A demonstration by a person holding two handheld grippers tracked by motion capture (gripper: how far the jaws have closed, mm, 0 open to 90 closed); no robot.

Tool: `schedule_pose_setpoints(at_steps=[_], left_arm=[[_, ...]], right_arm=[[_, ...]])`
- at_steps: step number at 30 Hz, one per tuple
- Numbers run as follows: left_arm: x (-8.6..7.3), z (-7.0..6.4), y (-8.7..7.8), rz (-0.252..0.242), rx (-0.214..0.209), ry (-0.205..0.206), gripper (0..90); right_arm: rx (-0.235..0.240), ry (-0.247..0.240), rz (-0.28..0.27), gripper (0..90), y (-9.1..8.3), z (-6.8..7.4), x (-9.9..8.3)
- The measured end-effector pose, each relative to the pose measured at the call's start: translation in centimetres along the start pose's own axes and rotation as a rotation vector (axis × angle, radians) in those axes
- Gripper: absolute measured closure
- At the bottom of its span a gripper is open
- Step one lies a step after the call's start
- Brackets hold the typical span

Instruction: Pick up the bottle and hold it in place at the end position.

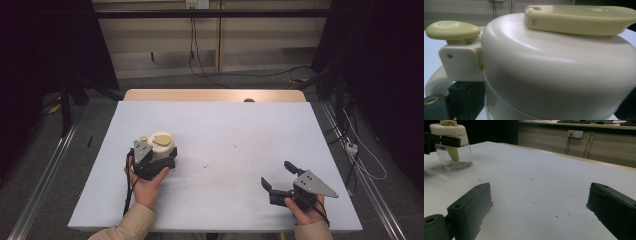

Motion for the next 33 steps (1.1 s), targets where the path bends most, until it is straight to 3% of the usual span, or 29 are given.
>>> schedule_pose_setpoints(at_steps=[9,22,33], left_arm=[[0.8,-1.0,-0.2,-0.019,-0.047,0.039,6.1],[1.7,-2.5,-0.1,-0.032,-0.125,0.036,6.3],[2.1,-3.1,0.4,-0.052,-0.143,0.031,6.4]], right_arm=[[0.002,0.004,-0.003,4.4,0.0,0.0,0.0],[0.002,0.008,-0.008,4.4,-0.1,0.0,0.1],[0.002,0.008,-0.012,4.4,-0.1,-0.1,0.2]])
Point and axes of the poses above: each handheld gripper's, and its own axes: y roughly forward along the jaws, x roughly out of its top, z roughly to its left, the point moved 10 cm from there along y, roughly forward along the jaws, and after that the axes turned 8 degrees about -y, right-handed, at the moved point
